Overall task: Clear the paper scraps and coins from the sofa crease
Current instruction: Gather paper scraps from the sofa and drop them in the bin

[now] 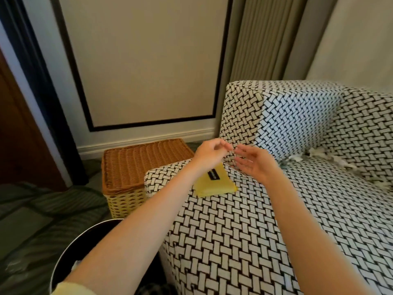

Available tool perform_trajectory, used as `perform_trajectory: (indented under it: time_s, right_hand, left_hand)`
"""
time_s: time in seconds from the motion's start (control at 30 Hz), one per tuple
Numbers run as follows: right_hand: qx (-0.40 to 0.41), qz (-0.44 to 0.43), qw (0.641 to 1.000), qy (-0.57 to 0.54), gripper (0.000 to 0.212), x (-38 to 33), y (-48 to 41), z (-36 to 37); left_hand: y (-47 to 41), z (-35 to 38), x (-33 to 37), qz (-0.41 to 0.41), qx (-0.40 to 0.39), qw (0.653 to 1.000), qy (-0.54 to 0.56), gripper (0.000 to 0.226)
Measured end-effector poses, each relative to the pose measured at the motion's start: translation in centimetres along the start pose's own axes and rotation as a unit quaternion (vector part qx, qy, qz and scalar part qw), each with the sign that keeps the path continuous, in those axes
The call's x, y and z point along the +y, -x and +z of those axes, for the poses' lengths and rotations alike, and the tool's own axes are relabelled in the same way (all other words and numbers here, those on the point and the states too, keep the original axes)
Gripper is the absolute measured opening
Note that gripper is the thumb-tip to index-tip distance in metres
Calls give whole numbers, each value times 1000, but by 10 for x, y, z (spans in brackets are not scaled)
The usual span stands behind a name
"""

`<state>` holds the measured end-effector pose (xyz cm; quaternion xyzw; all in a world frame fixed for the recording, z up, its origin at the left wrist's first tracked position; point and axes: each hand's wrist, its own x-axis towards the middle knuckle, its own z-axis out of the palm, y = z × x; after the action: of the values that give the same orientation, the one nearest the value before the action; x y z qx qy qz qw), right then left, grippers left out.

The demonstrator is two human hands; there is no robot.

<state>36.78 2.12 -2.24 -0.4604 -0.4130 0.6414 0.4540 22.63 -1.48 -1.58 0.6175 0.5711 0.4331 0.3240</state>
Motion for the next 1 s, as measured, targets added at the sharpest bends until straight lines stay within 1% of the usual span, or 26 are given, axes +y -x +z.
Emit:
perform_trajectory:
  time_s: [0.03,0.07,0.1,0.17,0.23,0.33,0.4,0.43,0.47,0.53,0.57,0.6,0.67,0.73,0.8,0.87,0.93,1.0]
  right_hand:
    - [44,-4,997,55,24,-1,-2,-12]
    - [85,-7,991,108,25,-2,-4,-24]
    - [110,-5,983,147,24,-2,-7,-31]
    - [131,10,974,187,19,-1,-9,-43]
    - [145,15,965,219,17,6,-14,-54]
    - [184,-24,944,273,24,22,-23,-73]
    - [203,-43,931,299,24,27,-26,-79]
    - [205,-51,920,331,25,27,-27,-80]
    - [202,-63,899,384,26,27,-28,-79]
    - [189,-89,839,503,25,26,-30,-78]
    - [188,-97,818,535,25,25,-31,-79]
    - [190,-103,809,546,26,25,-33,-80]
    - [205,-113,811,537,30,25,-36,-85]
    - [225,-119,832,492,32,21,-39,-93]
    - [240,-108,840,474,32,17,-42,-104]
    - [248,-99,837,477,32,16,-46,-114]
    - [243,-108,832,487,29,17,-51,-119]
    - [233,-118,818,513,26,17,-55,-122]
  left_hand:
    - [-4,8,-1,3,-30,999,-43,18]
    - [-9,18,-2,0,-63,994,-91,22]
    - [-12,24,-4,-6,-96,985,-141,28]
    - [-20,40,-8,-21,-143,966,-213,34]
    - [-24,53,-10,-24,-166,956,-239,31]
    - [-27,72,-9,-7,-193,942,-275,22]
    - [-28,82,-8,-1,-198,935,-293,21]
    - [-29,87,-7,5,-198,934,-298,24]
    - [-30,92,-7,7,-198,932,-304,29]
    - [-30,100,-8,4,-200,930,-310,36]
    - [-31,104,-8,0,-200,931,-306,39]
    - [-32,108,-8,-6,-197,936,-293,40]
    - [-35,116,-8,-27,-184,953,-239,39]
    - [-39,123,-7,-50,-171,967,-183,38]
    - [-42,131,-5,-58,-169,973,-146,34]
    - [-46,138,-3,-53,-172,975,-131,29]
    - [-49,144,-1,-46,-173,976,-126,30]
    - [-51,150,-1,-24,-159,978,-131,31]
